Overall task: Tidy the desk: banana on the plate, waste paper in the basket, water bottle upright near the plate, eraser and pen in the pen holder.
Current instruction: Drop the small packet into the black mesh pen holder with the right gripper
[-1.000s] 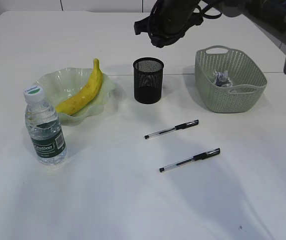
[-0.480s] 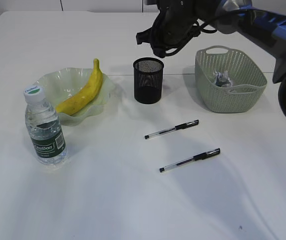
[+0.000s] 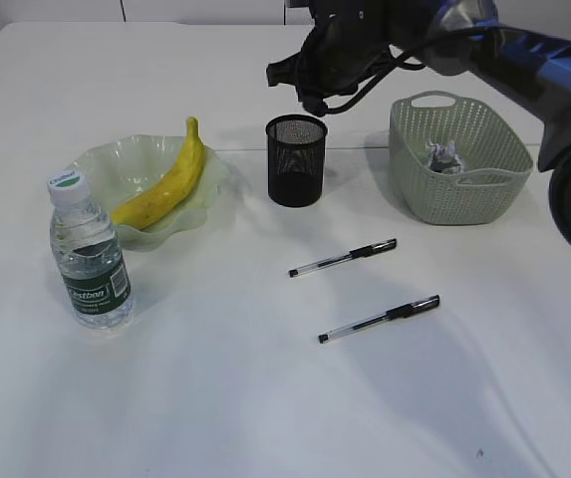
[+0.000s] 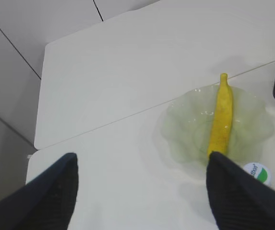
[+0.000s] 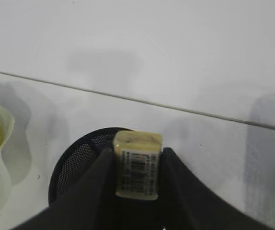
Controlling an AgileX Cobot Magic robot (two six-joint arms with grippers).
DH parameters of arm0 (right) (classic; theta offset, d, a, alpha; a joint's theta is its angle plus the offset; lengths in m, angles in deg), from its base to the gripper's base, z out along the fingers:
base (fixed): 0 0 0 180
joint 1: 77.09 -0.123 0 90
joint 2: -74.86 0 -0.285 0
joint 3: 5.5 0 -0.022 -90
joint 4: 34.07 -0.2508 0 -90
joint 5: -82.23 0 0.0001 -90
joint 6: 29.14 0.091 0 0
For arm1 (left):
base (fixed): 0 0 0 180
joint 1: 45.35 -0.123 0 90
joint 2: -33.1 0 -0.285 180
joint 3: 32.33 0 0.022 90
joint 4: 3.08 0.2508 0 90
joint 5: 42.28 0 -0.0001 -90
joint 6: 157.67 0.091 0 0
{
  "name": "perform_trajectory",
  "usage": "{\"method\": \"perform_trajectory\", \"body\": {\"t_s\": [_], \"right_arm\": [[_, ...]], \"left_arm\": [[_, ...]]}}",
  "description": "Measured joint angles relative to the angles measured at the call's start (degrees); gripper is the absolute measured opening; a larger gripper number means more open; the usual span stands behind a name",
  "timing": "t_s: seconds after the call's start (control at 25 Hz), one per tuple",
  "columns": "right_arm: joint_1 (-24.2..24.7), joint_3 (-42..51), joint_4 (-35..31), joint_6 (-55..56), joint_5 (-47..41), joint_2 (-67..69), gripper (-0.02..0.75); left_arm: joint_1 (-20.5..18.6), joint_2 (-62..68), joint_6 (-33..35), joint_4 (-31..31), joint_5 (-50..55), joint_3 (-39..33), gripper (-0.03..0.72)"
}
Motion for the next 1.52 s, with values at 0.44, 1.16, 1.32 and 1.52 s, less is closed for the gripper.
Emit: {"method": "perform_trajectory", "body": {"t_s": [0.44, 1.16, 1.32, 1.52], "right_arm": [[0.0, 0.0, -0.71, 0.0, -0.99, 2.52, 0.221], [0.0, 0.0, -0.71, 0.0, -1.33, 2.82, 0.221], [0.0, 0.0, -0.71, -0.11, -1.33, 2.82, 0.231], [0.0, 0.0, -0.71, -0.11, -1.33, 2.82, 0.274]], "left_arm": [[0.0, 0.0, 0.0, 0.0, 0.0, 0.0, 0.591], [0.0, 0.0, 0.0, 0.0, 0.0, 0.0, 0.591], [0.0, 0.0, 0.0, 0.0, 0.0, 0.0, 0.591], [0.0, 0.0, 0.0, 0.0, 0.0, 0.0, 0.591]]}}
